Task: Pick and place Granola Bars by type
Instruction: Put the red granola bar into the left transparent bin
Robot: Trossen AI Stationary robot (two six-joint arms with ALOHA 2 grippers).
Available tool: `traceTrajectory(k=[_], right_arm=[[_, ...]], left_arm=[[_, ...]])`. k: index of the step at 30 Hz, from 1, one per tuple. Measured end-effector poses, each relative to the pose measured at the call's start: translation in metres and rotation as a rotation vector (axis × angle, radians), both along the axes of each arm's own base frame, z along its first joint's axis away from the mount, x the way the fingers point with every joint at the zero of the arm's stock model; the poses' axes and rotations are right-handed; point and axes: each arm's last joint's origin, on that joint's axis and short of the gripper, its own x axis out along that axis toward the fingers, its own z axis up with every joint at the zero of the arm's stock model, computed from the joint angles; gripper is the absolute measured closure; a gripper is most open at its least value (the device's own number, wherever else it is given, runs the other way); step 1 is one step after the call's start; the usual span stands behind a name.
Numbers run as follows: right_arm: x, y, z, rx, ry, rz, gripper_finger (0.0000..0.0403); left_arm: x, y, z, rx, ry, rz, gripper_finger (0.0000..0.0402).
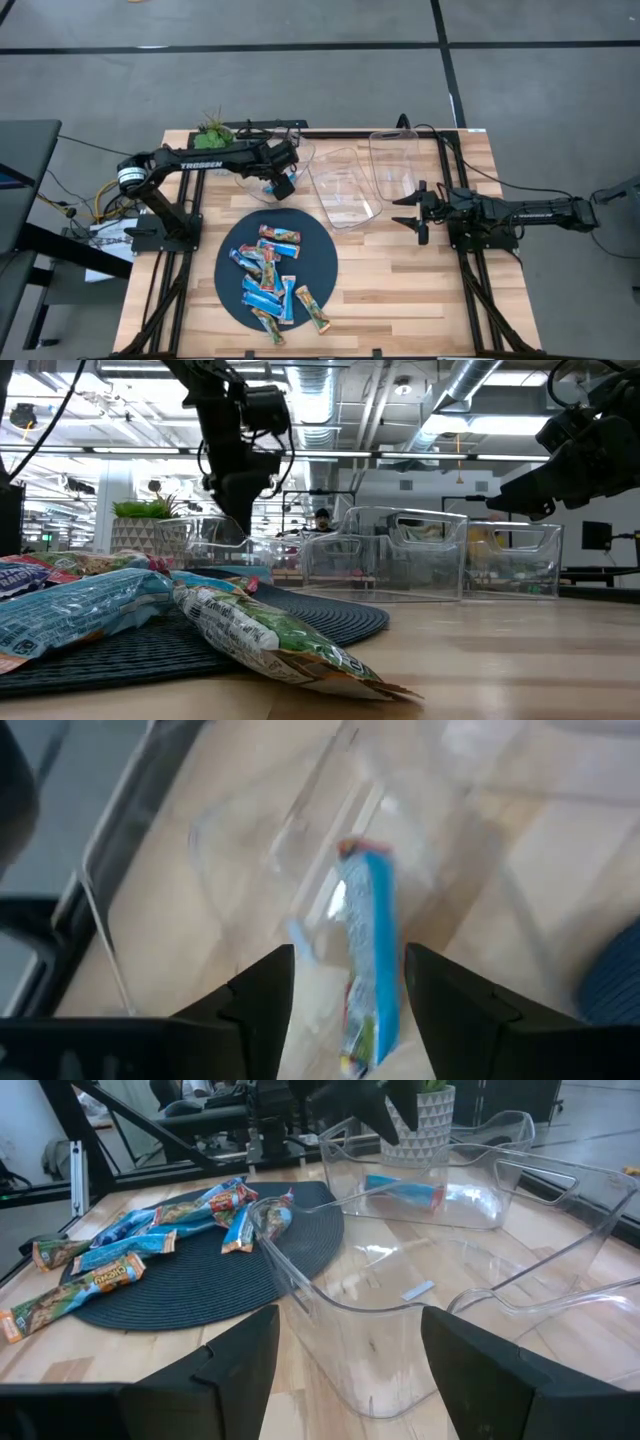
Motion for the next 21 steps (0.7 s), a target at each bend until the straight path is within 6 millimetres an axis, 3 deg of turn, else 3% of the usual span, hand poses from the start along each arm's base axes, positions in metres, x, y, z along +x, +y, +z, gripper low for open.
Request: traceTrajectory(k=[6,12,21], right_arm=[[0.000,0.000,0.000,0.000,0.000,0.000,0.0163],[0.000,0.000,0.000,0.000,0.000,0.000,0.0163],[0.000,0.000,0.000,0.000,0.000,0.000,0.0163]], left_arm=[[0.005,-0.028,0.027,0.064,-0.135,-0.129,0.0216],[0.001,-0.073,0.053,0.079,-0.242,-0.309,0.0216],[-0.010,-0.149,0.063,-0.039,-0.261,-0.672,0.0216]])
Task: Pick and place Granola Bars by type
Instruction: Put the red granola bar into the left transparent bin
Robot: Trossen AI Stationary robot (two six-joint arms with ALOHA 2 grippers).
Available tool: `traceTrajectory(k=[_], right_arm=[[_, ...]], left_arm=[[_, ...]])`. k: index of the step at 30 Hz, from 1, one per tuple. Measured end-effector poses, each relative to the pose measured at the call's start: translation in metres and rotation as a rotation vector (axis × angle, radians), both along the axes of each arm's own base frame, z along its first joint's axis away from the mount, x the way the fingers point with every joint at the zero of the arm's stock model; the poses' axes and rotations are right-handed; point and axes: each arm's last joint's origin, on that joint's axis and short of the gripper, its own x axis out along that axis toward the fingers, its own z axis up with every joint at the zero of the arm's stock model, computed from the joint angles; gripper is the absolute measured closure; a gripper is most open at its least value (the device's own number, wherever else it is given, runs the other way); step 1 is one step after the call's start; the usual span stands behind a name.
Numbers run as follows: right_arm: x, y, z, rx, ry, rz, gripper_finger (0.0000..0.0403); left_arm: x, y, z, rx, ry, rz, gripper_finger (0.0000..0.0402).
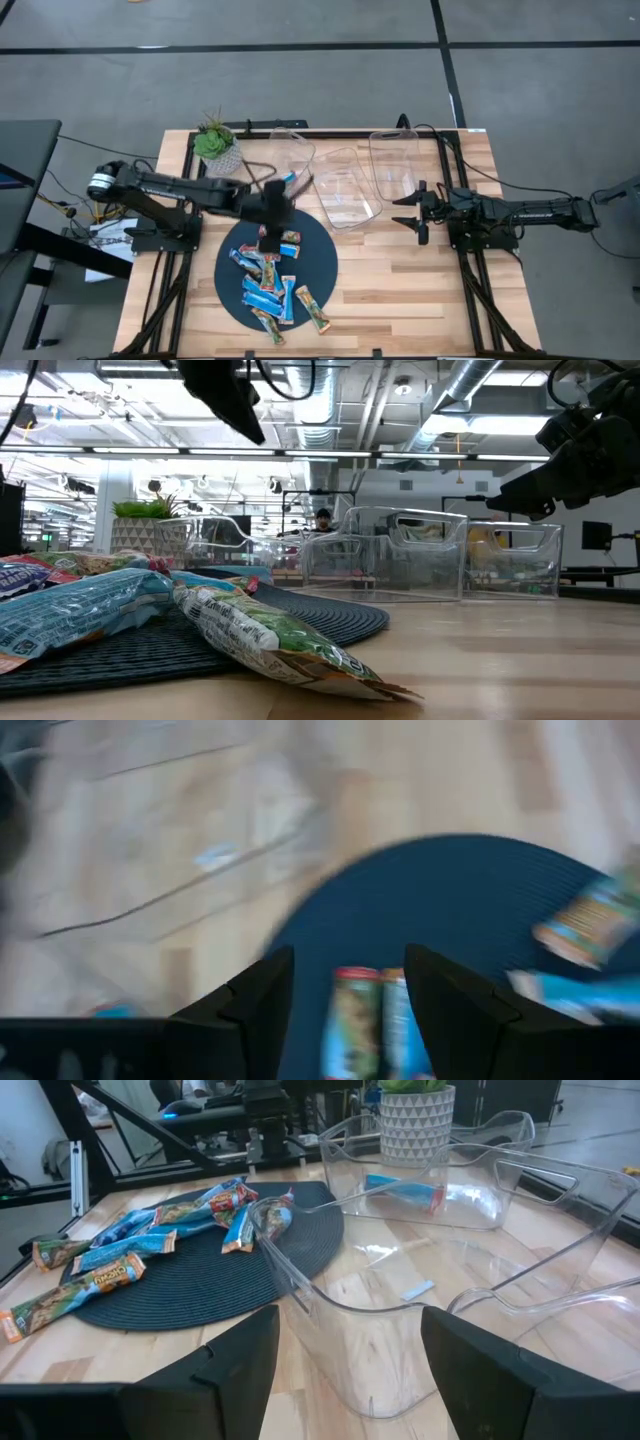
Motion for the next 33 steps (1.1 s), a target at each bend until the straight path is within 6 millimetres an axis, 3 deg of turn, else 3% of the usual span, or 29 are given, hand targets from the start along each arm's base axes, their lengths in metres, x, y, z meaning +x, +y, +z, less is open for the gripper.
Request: traceTrajectory(k=[5,11,21,33], right_arm=[[0.000,0.000,0.000,0.000,0.000,0.000,0.0163],[0.000,0.000,0.000,0.000,0.000,0.000,0.0163],[0.000,0.000,0.000,0.000,0.000,0.000,0.0163],[0.000,0.000,0.000,0.000,0.000,0.000,0.0163]], left_arm=[[-0.011,-0.032,-0.004,0.004,0.062,-0.115,0.0216],[-0.029,-0.054,-0.016,0.012,0.195,-0.167,0.0216],[-0.058,-0.089,-0.052,0.214,0.291,-0.575,0.0216],[-0.045,-0.103,-0.084,0.338,0.306,-0.785,0.0216]])
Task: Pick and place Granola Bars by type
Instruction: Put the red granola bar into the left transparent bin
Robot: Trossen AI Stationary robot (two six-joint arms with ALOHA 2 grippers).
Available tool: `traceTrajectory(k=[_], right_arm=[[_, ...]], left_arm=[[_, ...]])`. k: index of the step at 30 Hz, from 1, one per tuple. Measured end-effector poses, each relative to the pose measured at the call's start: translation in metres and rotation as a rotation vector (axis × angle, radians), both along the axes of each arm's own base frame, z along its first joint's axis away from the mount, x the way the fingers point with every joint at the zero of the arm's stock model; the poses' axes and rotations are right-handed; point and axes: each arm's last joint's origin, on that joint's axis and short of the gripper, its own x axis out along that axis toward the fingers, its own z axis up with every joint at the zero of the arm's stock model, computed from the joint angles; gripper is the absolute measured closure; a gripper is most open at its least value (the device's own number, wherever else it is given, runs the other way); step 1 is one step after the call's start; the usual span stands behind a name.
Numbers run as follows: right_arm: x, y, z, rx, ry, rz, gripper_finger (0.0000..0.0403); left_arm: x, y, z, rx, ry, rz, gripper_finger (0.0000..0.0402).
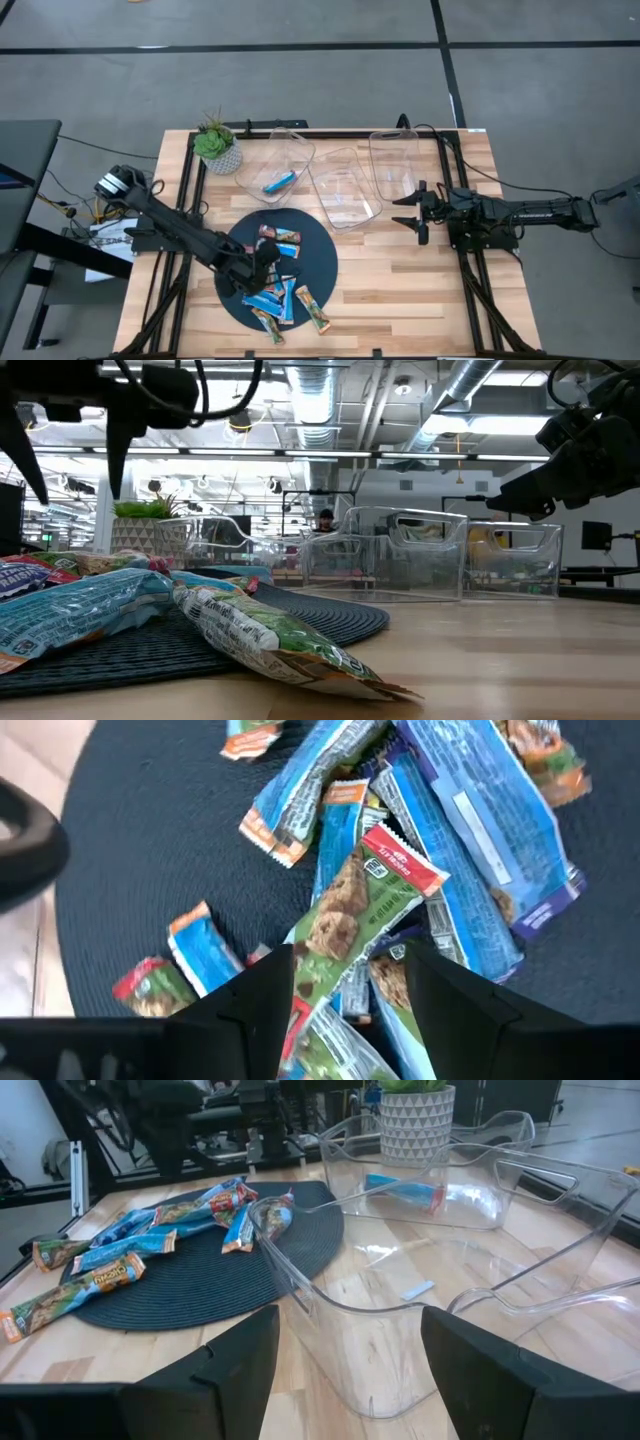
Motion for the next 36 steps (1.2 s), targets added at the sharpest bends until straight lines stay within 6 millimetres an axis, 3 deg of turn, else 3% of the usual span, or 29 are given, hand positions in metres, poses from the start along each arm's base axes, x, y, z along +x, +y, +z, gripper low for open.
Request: traceTrajectory(k=[10,28,36], right_arm=[[0.000,0.000,0.000,0.000,0.000,0.001,0.0163],[0.000,0.000,0.000,0.000,0.001,0.000,0.0163],[0.000,0.000,0.000,0.000,0.000,0.000,0.0163]], left_arm=[[0.011,-0.005,-0.019,0.067,0.017,-0.120,0.0216],[0.022,-0.006,-0.040,0.109,0.047,-0.155,0.0217],[0.024,-0.006,-0.044,0.090,0.069,-0.124,0.0276]])
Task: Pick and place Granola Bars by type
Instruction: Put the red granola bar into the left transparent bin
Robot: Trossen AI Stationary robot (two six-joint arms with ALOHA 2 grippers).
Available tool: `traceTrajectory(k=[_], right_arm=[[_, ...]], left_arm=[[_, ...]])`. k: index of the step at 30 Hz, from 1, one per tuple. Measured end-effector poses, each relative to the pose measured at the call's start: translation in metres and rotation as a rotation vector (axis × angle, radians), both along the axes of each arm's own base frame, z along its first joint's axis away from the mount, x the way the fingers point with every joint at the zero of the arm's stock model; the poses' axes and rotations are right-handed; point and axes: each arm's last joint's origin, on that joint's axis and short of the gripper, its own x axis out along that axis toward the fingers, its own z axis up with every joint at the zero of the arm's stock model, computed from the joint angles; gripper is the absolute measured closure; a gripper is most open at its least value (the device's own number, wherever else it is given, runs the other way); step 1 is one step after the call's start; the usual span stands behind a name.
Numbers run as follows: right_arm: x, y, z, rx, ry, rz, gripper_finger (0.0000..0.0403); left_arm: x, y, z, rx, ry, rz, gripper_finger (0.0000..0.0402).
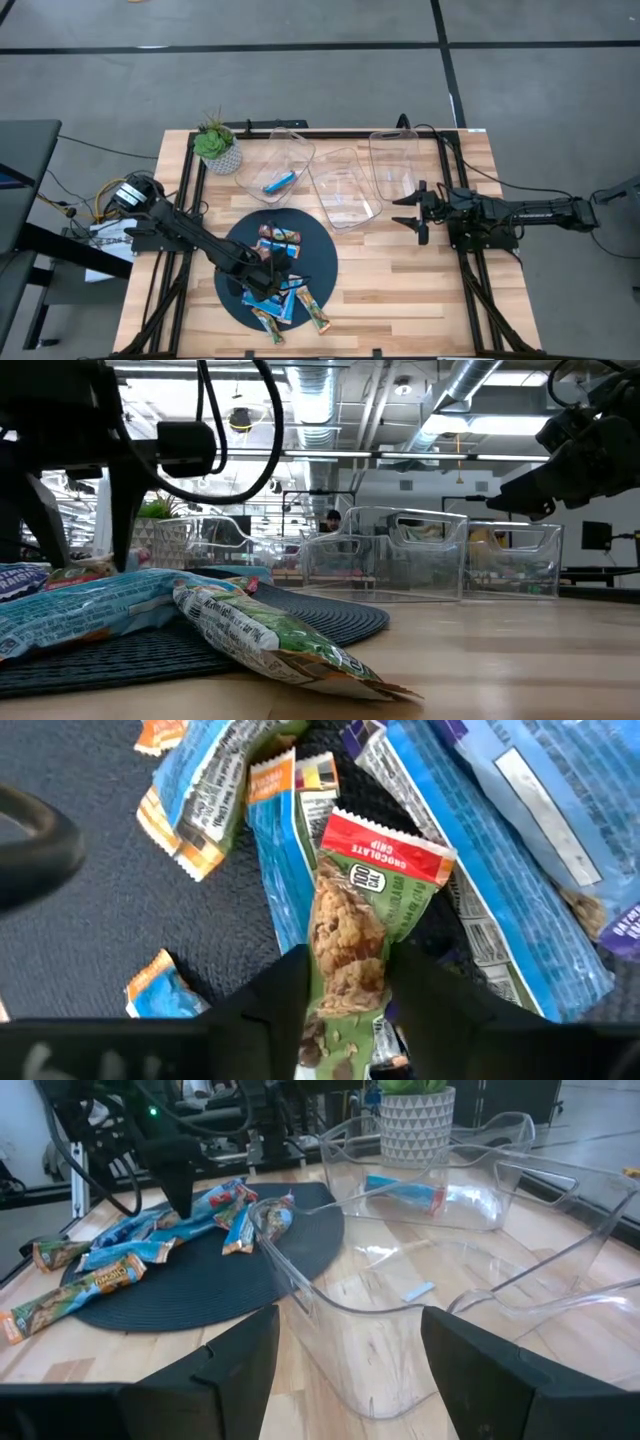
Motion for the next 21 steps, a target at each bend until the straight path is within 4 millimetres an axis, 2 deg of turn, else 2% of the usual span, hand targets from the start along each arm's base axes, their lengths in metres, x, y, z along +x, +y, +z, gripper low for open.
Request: traceTrajectory(k=[11,17,21], right_arm=[[0.000,0.000,0.000,0.000,0.000,0.000,0.0163],[0.000,0.000,0.000,0.000,0.001,0.000,0.0163],[0.000,0.000,0.000,0.000,0.001,0.000,0.0163]], left_arm=[[0.000,0.000,0.000,-0.021,-0.005,0.062,0.0368],[0.004,-0.002,0.002,-0.056,-0.033,0.116,0.0388],[0.011,-0.006,0.012,-0.081,-0.084,0.144,0.0390]])
